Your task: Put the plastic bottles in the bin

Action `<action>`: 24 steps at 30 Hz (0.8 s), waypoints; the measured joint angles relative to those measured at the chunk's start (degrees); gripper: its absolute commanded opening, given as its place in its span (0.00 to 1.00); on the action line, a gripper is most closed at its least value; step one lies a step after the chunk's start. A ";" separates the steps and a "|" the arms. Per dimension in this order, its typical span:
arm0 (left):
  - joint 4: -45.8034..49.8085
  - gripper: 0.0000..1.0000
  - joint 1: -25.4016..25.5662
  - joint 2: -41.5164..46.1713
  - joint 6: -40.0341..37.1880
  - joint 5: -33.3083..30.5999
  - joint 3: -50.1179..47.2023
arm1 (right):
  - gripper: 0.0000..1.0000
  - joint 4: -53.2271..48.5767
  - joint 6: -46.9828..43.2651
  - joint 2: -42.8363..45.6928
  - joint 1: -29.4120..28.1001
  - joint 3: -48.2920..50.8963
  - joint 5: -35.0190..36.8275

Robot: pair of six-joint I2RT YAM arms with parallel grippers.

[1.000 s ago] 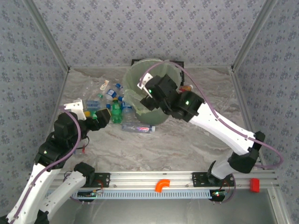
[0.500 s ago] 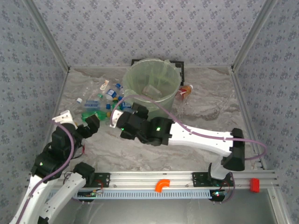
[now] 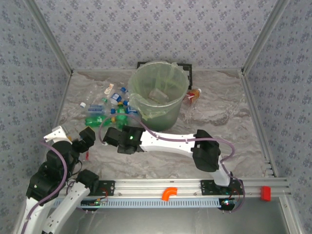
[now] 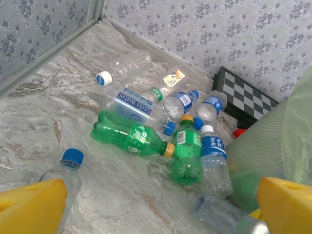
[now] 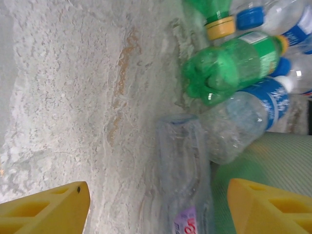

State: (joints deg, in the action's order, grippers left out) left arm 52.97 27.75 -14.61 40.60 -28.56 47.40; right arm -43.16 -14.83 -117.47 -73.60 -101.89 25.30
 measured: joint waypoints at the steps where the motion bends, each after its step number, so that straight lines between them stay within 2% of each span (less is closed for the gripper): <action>1: 0.07 1.00 0.00 0.09 0.00 -0.17 0.00 | 0.75 -0.13 0.00 -0.94 0.92 -0.28 -0.76; 9: 0.52 1.00 0.00 1.46 -0.44 -1.11 0.00 | 0.75 -0.83 -0.07 -7.52 6.58 -3.45 -3.39; 24: 0.59 1.00 0.00 1.51 -1.14 -1.51 -0.02 | 0.74 -2.12 -3.04 -14.62 8.48 -7.34 -4.33</action>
State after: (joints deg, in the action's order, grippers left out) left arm 53.56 27.75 -13.10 39.46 -30.06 47.37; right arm -45.28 -17.87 -132.09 -65.12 -109.23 20.97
